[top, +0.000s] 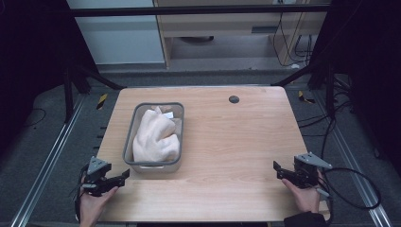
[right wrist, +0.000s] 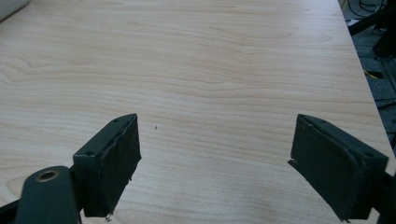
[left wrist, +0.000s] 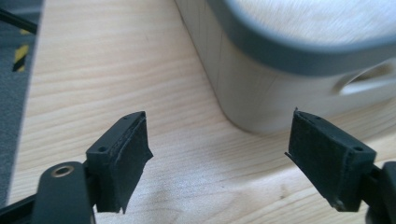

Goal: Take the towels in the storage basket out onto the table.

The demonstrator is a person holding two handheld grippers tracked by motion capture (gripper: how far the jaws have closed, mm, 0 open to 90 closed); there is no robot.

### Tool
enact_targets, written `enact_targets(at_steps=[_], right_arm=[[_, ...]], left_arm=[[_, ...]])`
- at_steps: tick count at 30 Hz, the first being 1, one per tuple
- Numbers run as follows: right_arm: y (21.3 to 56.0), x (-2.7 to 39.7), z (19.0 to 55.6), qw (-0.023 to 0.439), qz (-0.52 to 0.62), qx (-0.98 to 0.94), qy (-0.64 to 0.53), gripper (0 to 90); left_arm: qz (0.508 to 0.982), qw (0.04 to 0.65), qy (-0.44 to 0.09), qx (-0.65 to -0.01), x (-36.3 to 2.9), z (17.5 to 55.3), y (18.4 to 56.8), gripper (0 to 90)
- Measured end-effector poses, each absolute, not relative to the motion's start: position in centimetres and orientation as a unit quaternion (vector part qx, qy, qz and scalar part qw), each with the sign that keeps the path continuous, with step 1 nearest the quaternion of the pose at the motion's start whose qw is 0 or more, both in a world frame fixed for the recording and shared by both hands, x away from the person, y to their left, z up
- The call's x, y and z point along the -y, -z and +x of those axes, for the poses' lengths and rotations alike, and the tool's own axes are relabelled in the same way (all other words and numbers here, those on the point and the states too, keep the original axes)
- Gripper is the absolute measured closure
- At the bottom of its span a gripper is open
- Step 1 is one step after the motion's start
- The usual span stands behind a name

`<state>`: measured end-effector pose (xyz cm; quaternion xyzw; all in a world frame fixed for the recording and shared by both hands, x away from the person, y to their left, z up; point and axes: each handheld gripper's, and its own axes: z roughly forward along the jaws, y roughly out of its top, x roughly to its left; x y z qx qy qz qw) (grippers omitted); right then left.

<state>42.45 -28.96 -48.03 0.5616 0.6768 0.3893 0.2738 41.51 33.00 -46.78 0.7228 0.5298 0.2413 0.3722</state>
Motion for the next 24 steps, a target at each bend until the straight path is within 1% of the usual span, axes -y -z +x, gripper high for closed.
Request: enact_targets(at_steps=[5,7,10,15,18,24], right_arm=[[47.8,28.9,42.1,0.269,0.565,-0.671,-0.397,15.8],[47.6,28.8,41.8,0.273,0.563,-0.667,-0.404,15.9],[47.6,28.6,41.7,0.280,0.560,-0.669,-0.401,15.9],[47.5,28.2,41.5,0.284,0.551,-0.673,-0.403,16.9],[47.5,28.1,41.4,0.278,0.547,-0.676,-0.408,19.2],[47.4,28.2,41.4,0.281,0.550,-0.673,-0.408,21.9]], left_arm=[[0.707,0.391,-0.243,-0.537,-33.2,41.1,46.0,21.2],[0.706,0.393,-0.244,-0.536,-33.4,41.0,45.7,20.9],[0.701,0.414,-0.241,-0.529,-33.2,40.8,44.8,20.9],[0.701,0.427,-0.236,-0.520,-32.6,40.6,43.7,21.4],[0.702,0.440,-0.233,-0.509,-32.2,40.4,42.9,21.3],[0.707,0.445,-0.231,-0.498,-31.6,40.6,41.9,21.1]])
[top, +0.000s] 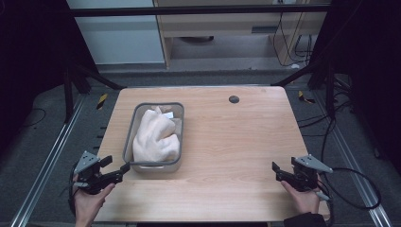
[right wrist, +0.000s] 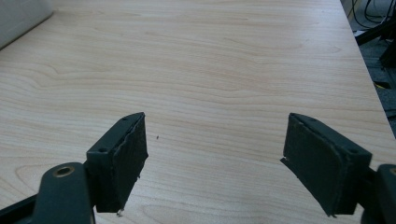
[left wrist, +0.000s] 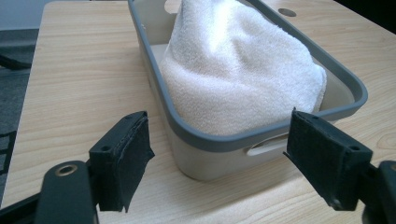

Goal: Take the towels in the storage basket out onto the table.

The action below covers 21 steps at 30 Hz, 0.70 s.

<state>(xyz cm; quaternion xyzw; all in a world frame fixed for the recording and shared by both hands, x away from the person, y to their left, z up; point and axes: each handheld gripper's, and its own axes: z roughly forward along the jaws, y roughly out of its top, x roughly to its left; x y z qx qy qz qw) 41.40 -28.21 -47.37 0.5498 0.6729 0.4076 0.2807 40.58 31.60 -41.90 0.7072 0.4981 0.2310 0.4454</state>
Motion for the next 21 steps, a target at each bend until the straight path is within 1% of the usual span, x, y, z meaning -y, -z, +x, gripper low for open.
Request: enact_targets(at_steps=[9,21], right_arm=[[47.4,28.2,41.4,0.275,0.549,-0.677,-0.405,22.5],[47.4,28.1,41.4,0.271,0.547,-0.683,-0.402,22.5]], left_arm=[[0.712,0.453,-0.232,-0.483,-30.7,41.1,40.1,21.9],[0.726,0.446,-0.227,-0.472,-28.7,43.8,37.6,21.9]])
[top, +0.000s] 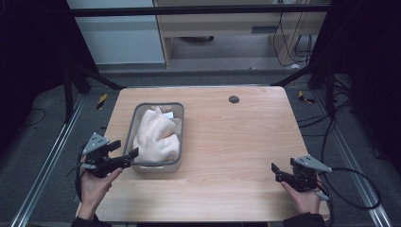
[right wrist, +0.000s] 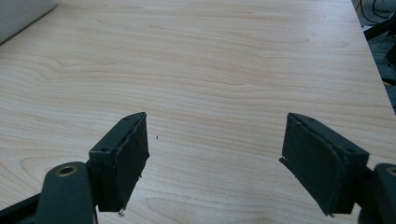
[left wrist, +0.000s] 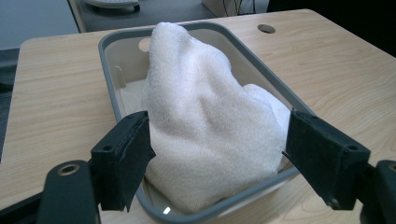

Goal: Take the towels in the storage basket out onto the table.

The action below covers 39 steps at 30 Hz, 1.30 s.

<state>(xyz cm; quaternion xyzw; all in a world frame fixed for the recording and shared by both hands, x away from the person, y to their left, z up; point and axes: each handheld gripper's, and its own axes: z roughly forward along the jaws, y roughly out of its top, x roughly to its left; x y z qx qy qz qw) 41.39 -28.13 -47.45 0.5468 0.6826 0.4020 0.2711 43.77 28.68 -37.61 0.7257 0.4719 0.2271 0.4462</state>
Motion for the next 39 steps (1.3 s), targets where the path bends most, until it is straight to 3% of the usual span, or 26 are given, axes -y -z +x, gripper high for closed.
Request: enact_targets(at_steps=[16,39], right_arm=[[47.8,27.7,41.7,0.262,0.539,-0.700,-0.387,19.9],[48.4,27.4,42.2,0.250,0.540,-0.722,-0.353,10.2]], left_arm=[[0.753,0.402,-0.221,-0.472,-26.0,48.0,37.9,17.6],[0.785,0.351,-0.170,-0.481,-24.5,51.9,40.6,2.4]])
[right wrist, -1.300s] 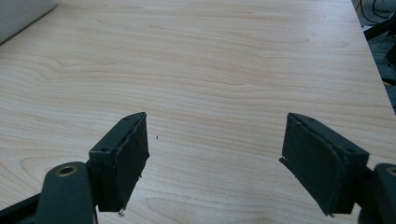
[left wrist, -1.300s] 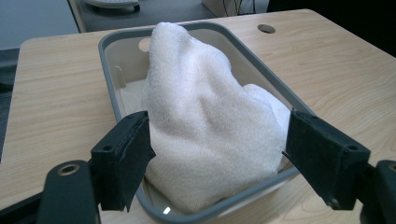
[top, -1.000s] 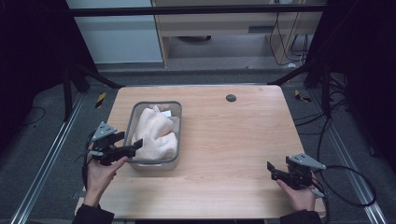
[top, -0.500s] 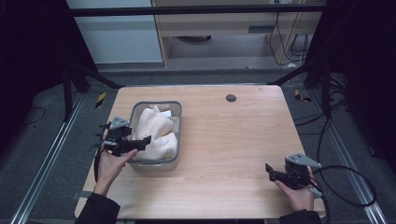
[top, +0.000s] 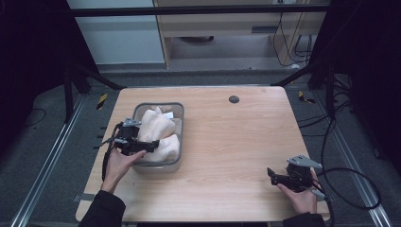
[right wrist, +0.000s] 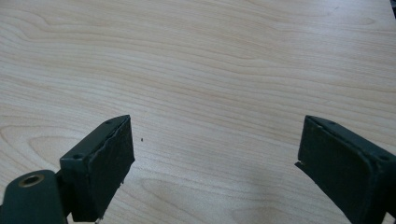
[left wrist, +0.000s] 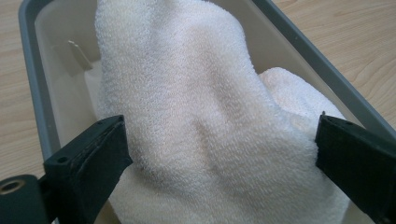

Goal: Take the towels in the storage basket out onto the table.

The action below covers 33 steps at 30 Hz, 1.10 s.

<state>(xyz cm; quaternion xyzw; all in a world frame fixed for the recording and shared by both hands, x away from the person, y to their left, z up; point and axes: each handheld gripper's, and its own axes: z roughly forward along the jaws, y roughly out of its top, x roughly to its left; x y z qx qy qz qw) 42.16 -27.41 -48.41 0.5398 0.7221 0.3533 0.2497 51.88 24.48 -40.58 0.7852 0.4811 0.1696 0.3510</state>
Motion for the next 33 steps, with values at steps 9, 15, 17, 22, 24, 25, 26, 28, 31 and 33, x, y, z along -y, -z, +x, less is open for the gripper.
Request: enact_targets(at_steps=[9,15,17,22,24,25,26,28,31,33], right_arm=[[48.6,27.2,42.3,0.244,0.537,-0.731,-0.344,8.9],[48.9,27.1,42.5,0.242,0.533,-0.738,-0.336,8.5],[48.9,27.1,42.5,0.241,0.532,-0.739,-0.336,8.5],[48.9,27.1,42.6,0.238,0.533,-0.739,-0.336,8.5],[48.9,27.1,42.6,0.236,0.532,-0.741,-0.336,8.5],[48.9,27.1,42.6,0.236,0.532,-0.741,-0.336,8.5],[48.9,27.1,42.6,0.235,0.532,-0.741,-0.336,8.5],[48.9,27.1,42.6,0.233,0.533,-0.741,-0.336,8.6],[48.9,27.0,42.6,0.232,0.533,-0.741,-0.336,8.7],[48.9,27.1,42.6,0.232,0.532,-0.742,-0.336,8.8]], left_arm=[[0.790,0.338,-0.144,-0.491,-24.7,52.3,42.2,0.0],[0.799,0.321,-0.141,-0.489,-24.4,52.5,42.6,2.5],[0.802,0.314,-0.137,-0.489,-24.3,52.6,42.7,6.0],[0.803,0.299,-0.129,-0.499,-24.0,52.7,42.9,20.3],[0.802,0.295,-0.126,-0.504,-24.0,52.7,42.9,27.2],[0.802,0.295,-0.126,-0.504,-24.0,52.7,42.9,30.5],[0.802,0.292,-0.123,-0.507,-24.0,52.7,42.8,33.6],[0.802,0.288,-0.120,-0.510,-24.0,52.7,42.8,40.5],[0.799,0.285,-0.116,-0.516,-24.0,52.6,42.8,47.7],[0.801,0.282,-0.118,-0.515,-24.0,52.6,42.7,52.8]])
